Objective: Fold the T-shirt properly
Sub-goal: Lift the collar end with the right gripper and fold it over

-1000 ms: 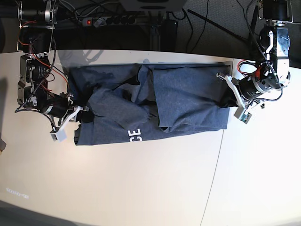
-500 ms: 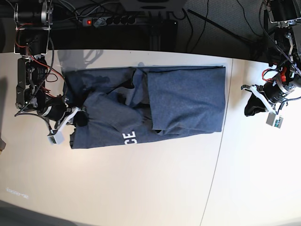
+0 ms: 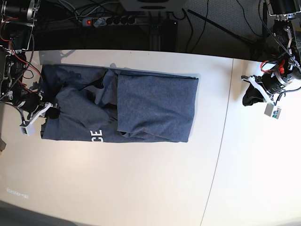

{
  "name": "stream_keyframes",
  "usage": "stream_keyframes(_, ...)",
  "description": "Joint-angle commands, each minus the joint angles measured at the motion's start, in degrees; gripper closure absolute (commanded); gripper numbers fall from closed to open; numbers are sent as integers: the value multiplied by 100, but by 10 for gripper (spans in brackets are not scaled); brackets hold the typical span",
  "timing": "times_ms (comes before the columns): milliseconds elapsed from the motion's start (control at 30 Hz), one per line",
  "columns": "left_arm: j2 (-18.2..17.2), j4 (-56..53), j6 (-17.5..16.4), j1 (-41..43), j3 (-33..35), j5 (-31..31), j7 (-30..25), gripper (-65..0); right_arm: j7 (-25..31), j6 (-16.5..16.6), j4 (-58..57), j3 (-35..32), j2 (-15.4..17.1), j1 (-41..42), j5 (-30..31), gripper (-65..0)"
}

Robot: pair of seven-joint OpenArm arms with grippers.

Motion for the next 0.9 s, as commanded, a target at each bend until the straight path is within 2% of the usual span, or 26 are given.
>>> stream_keyframes(0, -79, 79, -131, 4, -33, -83, -101, 0, -116, 345, 192, 15, 31, 28, 76, 0)
stream_keyframes(233, -28, 74, -133, 304, -33, -81, -103, 0, -433, 372, 1755, 13, -688, 28, 192, 0)
stream_keyframes(500, 142, -221, -133, 345, 79, 90, -210, 0, -525, 372, 2712, -192, -1062, 26, 179, 0)
stream_keyframes(633, 144, -579, -133, 345, 459, 142, -520, 0, -509, 372, 2905, -693, -1224, 31, 11, 0)
stream_keyframes(733, 162, -769, -129, 317, 925, 437, -802, 0, -369, 369, 3095, -1075, -1403, 39, -177, 0)
stream_keyframes(867, 319, -1019, -127, 149, 1370, 857, -839, 0, -321, 369, 3235, -1469, -1735, 203, -461, 0)
